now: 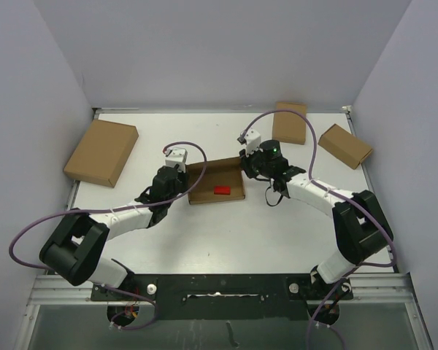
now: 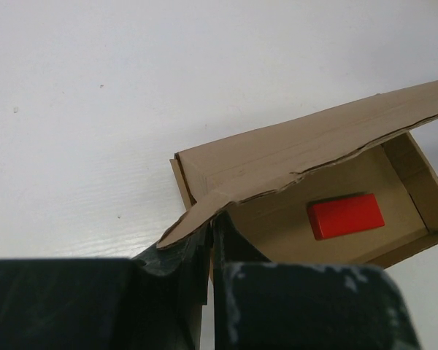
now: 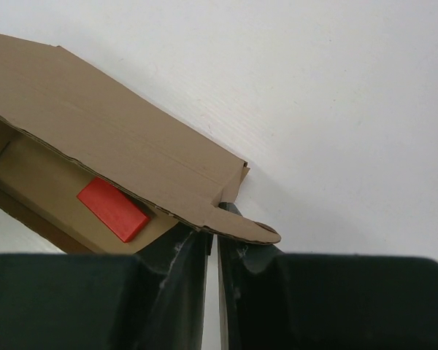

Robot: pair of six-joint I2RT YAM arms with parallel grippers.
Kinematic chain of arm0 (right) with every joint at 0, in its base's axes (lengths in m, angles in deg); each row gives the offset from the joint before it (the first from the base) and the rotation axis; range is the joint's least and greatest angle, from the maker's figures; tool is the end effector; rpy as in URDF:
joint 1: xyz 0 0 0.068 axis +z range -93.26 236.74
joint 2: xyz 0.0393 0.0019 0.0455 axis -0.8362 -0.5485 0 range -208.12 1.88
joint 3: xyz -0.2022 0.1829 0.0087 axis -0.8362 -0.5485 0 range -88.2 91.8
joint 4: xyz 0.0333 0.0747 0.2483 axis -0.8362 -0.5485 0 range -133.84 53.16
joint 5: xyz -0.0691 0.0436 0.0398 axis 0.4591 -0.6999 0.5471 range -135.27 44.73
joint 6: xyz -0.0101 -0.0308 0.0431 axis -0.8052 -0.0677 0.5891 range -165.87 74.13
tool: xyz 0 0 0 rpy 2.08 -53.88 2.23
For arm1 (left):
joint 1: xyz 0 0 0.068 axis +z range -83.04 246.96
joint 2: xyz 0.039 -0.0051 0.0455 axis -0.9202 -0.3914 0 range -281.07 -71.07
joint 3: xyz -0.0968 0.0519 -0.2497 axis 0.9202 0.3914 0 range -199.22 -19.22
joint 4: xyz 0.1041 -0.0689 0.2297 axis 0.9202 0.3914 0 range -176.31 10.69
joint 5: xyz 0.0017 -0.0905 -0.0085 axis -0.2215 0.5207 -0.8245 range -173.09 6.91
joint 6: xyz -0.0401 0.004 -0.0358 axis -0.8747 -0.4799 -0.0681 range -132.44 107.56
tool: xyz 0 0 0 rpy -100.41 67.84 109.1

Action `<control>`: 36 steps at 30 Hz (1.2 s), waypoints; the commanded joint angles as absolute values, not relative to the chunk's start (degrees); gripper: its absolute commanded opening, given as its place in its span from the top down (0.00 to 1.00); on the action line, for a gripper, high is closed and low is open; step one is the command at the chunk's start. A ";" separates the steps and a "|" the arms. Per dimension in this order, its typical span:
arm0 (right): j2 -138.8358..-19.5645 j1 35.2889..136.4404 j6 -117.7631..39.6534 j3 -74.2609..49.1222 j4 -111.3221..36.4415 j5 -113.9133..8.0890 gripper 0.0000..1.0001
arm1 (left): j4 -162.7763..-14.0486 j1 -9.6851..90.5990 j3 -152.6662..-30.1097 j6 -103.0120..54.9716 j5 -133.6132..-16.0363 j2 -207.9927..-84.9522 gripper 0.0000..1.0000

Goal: Fold the paper box

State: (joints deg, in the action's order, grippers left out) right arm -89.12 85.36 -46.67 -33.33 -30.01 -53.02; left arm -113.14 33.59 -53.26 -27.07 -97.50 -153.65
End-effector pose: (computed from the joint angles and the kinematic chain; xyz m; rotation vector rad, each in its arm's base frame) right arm 0.3077 0.1734 0.2280 -0.6153 2.0145 0.4347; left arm 0.2503 -0.1541 0.1913 0.1518 1.9440 -0.3114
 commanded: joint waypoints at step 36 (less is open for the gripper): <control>-95.23 88.59 -47.01 -18.04 -40.98 -60.16 0.90 | -103.39 32.33 -57.75 -27.21 -85.64 -149.55 1.00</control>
